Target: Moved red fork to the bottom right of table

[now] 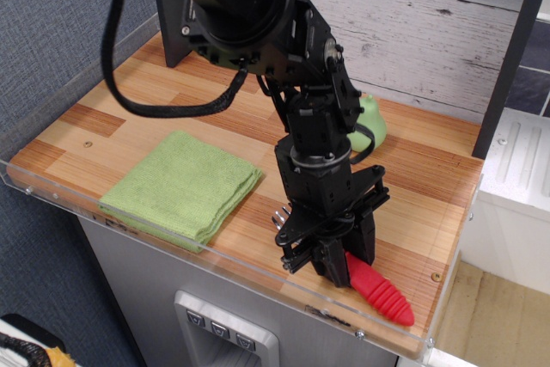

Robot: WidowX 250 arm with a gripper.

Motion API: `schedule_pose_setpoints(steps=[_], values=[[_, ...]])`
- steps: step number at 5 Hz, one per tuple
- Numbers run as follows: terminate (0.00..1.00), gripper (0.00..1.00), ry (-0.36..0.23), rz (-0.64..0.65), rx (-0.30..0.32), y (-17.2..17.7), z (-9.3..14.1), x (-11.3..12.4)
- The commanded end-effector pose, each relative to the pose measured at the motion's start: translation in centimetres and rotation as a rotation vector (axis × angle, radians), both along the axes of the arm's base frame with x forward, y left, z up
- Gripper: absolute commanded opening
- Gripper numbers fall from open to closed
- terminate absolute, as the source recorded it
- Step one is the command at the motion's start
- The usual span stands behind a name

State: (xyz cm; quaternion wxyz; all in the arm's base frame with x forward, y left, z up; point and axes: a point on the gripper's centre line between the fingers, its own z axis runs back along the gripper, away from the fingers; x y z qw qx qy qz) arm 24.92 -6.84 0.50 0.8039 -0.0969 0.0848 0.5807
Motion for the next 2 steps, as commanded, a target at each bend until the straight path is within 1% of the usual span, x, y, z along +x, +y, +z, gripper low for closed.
schedule_pose_setpoints(steps=[1, 2], values=[[0.00, 1.00, 0.017, 0.003, -0.034, 0.25, -0.27, 0.85], [0.00, 1.00, 0.012, -0.010, -0.041, 0.42, -0.17, 0.98]])
